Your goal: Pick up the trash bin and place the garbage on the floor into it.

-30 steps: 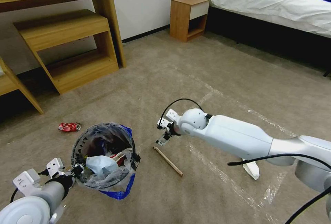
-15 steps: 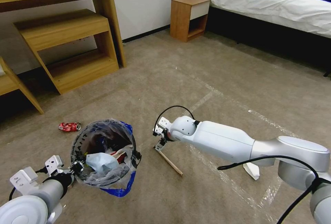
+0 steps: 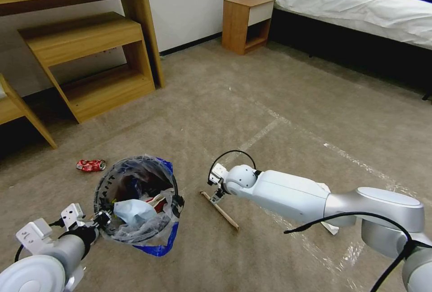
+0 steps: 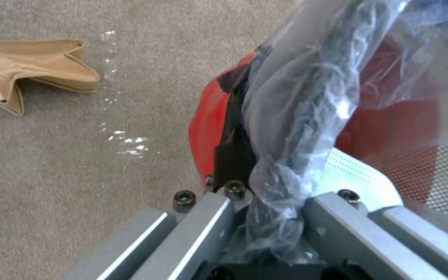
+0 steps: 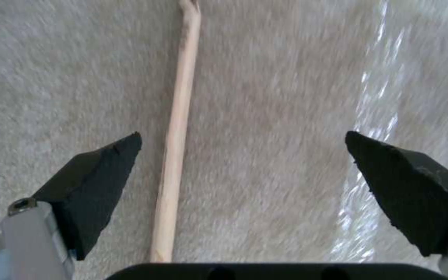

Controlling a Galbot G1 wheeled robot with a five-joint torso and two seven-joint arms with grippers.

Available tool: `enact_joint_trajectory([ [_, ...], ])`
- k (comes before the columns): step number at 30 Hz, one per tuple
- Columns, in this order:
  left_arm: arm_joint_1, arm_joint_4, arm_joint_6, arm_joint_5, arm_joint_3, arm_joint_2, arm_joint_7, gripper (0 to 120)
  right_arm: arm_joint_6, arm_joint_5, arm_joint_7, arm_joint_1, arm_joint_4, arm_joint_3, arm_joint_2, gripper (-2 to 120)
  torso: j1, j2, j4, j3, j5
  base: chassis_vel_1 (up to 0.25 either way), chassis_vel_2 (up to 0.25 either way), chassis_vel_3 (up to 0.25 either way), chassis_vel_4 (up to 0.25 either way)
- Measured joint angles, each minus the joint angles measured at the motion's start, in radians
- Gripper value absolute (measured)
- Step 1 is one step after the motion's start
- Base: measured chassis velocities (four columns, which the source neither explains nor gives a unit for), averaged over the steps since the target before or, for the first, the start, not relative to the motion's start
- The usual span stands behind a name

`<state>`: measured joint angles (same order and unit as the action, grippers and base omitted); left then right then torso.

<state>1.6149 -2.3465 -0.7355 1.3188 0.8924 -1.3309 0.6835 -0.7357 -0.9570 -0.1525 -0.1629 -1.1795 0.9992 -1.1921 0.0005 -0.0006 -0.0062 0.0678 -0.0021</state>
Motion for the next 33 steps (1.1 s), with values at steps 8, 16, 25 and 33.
enact_joint_trajectory([
  [8,0.005,0.0,0.0,-0.007,-0.003,-0.002,0.0,0,0.0,-0.115,-0.085,-0.048,-0.02,-0.025,0.018,100,0.0,0.0,0.0,0.0,0.0,0.0,0.0,0.0,0.0],
  [16,0.012,-0.002,0.0,-0.021,-0.007,-0.014,-0.001,0,0.0,-0.177,-0.116,-0.071,-0.027,-0.033,0.002,100,0.0,0.0,0.0002,0.0,-0.0001,0.0,0.0,0.0,0.0],
  [25,0.006,-0.001,0.0,-0.023,-0.011,-0.033,-0.001,0,0.0,-0.127,-0.092,-0.091,0.055,-0.022,-0.053,100,0.0,0.0,0.0,0.0,-0.0002,0.0,0.0,0.0,0.0],
  [33,0.014,0.002,0.0,-0.02,-0.001,-0.02,-0.003,0,0.0,-0.115,-0.09,-0.1,0.13,-0.031,-0.111,100,0.0,0.0,0.0002,0.0,-0.0001,0.0,0.0,0.0,0.0],
])
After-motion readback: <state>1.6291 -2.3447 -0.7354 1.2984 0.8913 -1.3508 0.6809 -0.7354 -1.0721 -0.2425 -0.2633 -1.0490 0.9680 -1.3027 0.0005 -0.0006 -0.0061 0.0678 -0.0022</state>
